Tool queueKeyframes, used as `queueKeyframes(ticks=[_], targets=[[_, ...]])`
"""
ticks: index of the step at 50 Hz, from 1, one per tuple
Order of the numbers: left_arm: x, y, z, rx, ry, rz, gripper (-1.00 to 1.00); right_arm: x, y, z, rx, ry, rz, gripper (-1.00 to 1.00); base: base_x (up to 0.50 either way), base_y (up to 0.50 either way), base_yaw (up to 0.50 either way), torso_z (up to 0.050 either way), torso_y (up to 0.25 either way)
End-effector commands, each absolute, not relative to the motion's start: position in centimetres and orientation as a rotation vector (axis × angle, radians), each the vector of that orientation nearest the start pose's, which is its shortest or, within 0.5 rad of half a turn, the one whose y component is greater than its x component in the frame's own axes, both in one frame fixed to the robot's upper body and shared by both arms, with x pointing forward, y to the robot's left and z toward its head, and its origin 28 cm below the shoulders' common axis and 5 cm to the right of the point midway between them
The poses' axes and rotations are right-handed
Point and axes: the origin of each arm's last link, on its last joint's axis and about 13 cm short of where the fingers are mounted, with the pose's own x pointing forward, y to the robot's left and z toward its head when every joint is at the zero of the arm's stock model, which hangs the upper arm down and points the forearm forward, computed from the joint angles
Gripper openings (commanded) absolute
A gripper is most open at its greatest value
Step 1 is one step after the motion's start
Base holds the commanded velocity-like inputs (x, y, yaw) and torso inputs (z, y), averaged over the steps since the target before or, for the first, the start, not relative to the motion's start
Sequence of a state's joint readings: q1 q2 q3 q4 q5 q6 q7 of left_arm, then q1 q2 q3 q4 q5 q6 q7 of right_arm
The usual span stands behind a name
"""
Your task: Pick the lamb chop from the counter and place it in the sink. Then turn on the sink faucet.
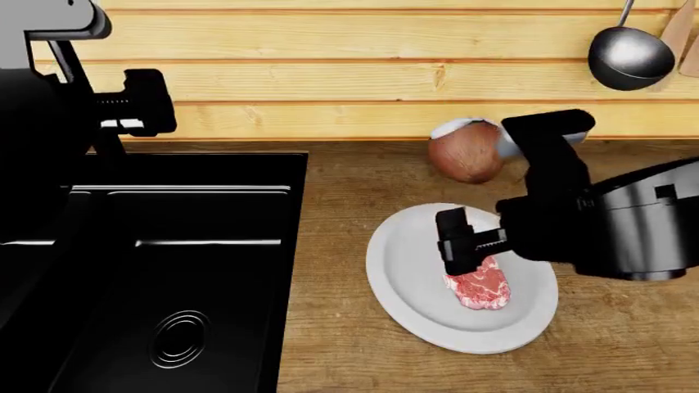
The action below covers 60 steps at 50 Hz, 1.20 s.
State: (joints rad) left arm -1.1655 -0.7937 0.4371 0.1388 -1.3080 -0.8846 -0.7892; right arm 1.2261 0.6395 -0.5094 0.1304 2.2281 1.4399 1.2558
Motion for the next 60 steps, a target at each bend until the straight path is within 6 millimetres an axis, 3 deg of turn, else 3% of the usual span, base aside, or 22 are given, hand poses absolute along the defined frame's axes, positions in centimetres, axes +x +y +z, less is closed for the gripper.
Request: queueKeyframes(ticks=[1,13,39,60], targets=[[29.0,28.4,29.5,0.028,0.037,0.158,1.00,26.0,-14.8,27.7,-0.089,0.871,0.241,1.00,0.00,0.00,0.00,0.000,0.000],[28.9,28.5,29.4,0.024,0.037,0.159,1.00,26.0,-14.9,27.2,-0.098,0.871,0.225,1.00,0.00,0.00,0.00,0.000,0.000],[29.0,28.5,28.9,0.021,0.047,0.155,1.00,27.4,-14.3,23.6,-0.068,0.899,0.281,1.00,0.00,0.00,0.00,0.000,0.000],[29.2,28.5,28.9,0.023,0.047,0.155,1.00,27.6,-14.4,22.5,-0.057,0.921,0.283,1.00,0.00,0.00,0.00,0.000,0.000]])
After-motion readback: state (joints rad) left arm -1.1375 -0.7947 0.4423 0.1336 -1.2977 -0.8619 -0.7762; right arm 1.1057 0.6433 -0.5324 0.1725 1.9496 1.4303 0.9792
